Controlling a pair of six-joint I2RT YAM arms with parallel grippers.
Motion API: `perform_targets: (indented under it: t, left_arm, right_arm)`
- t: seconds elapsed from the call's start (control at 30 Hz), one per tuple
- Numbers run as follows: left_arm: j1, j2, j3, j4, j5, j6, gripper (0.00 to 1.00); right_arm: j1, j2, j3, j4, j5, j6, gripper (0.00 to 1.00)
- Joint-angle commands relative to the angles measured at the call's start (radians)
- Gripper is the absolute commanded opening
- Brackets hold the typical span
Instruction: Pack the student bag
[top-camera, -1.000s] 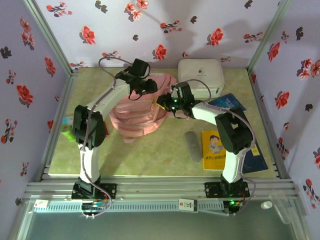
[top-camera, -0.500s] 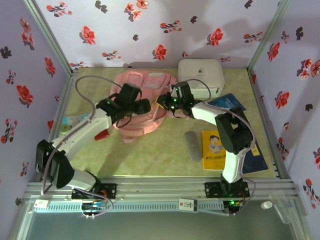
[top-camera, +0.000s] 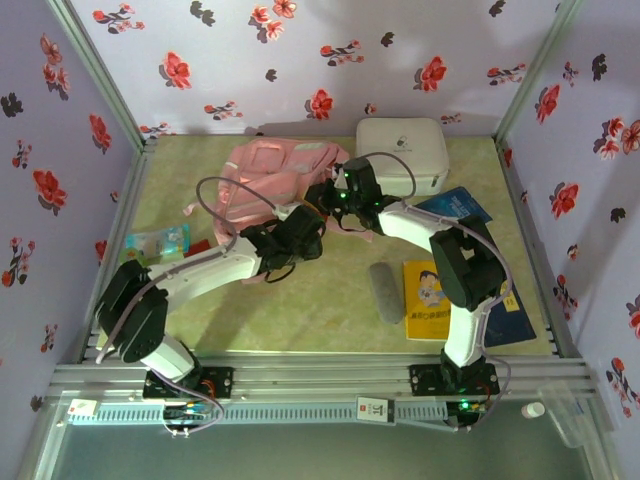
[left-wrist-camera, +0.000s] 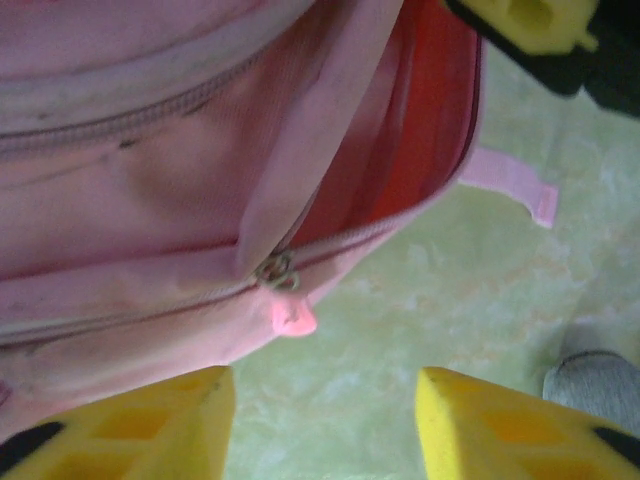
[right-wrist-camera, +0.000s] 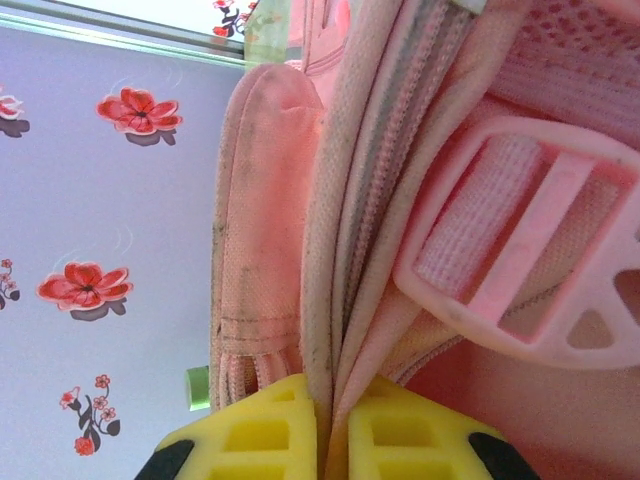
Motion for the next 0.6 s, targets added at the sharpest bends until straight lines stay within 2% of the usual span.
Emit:
perform_targets:
  t: [0.0,0.2,0.4,0.57]
  left_arm:
    - [-0.008,0.037,-0.001,0.041,-0.094,-0.035,0.43]
    - [-0.02,0.06,0.001,-0.012,-0.209,-0.094,0.36]
    - [-0.02,0.093,0.012,-0.013,-0.23,-0.101,0.33]
    - [-0.021,0.125,0.053,-0.098,-0.266,-0.145,0.3]
  right_arm:
    - [0.016,-0.08,0.059,0.074,-0.014,0.017,0.1]
    - [0.02,-0.085,0.066,0.075,-0.02,0.024,0.1]
    - [0.023,-0.078,0.072,0.077,-0.024,0.026,0.09]
    - [0.024,-0.075,0.072,0.081,-0.023,0.028,0.09]
